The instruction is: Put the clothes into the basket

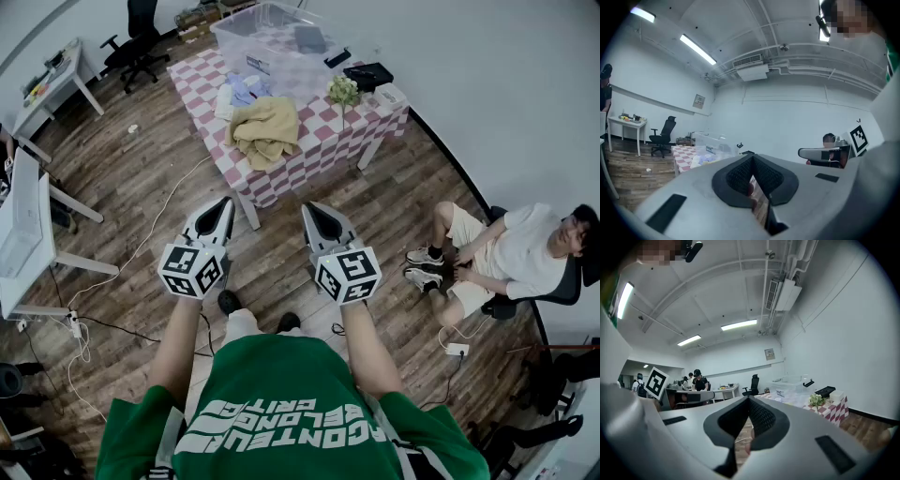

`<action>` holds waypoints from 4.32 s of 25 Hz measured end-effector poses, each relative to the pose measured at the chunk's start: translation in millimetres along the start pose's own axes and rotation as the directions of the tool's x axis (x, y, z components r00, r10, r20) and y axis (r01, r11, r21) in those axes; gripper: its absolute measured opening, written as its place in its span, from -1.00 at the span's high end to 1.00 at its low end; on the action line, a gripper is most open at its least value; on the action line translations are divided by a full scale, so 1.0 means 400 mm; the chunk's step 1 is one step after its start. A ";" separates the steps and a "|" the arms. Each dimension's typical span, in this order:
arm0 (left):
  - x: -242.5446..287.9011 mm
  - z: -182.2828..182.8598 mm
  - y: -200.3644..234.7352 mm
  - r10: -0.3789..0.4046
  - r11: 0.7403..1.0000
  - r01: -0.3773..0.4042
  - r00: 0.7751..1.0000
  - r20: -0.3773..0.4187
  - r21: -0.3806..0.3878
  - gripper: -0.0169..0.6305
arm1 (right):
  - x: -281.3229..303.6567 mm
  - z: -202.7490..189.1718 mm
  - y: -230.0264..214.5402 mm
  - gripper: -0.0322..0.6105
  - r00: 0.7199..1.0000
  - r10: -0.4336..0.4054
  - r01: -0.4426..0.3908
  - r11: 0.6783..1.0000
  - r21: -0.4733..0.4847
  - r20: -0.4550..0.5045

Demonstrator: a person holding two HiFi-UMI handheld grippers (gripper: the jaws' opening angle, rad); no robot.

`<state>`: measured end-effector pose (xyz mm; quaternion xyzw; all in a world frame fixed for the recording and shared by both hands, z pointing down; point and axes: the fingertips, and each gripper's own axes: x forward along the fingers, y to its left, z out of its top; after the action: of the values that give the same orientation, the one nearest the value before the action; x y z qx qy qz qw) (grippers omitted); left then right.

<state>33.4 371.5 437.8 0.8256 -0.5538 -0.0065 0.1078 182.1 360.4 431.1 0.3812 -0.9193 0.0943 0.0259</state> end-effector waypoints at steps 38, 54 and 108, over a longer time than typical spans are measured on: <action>0.397 -0.025 0.333 -0.138 0.988 0.134 0.990 -0.037 -0.081 0.97 | 0.408 0.000 -0.208 0.88 0.988 -0.134 0.134 0.991 -0.015 -0.080; 0.631 -0.037 0.634 -0.246 0.967 0.233 0.959 -0.142 -0.102 0.97 | 0.745 -0.026 -0.320 0.88 0.957 -0.250 0.256 0.967 0.017 -0.147; 1.014 -0.458 0.801 -0.192 0.975 0.222 0.777 -0.600 -0.024 0.10 | 0.960 -0.508 -0.658 0.07 0.824 -0.147 0.311 0.925 0.220 -0.547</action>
<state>-78.4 -85.0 720.3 0.8434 -0.3973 0.2557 0.2557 91.2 -49.5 716.6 0.4494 -0.7995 0.3278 0.2268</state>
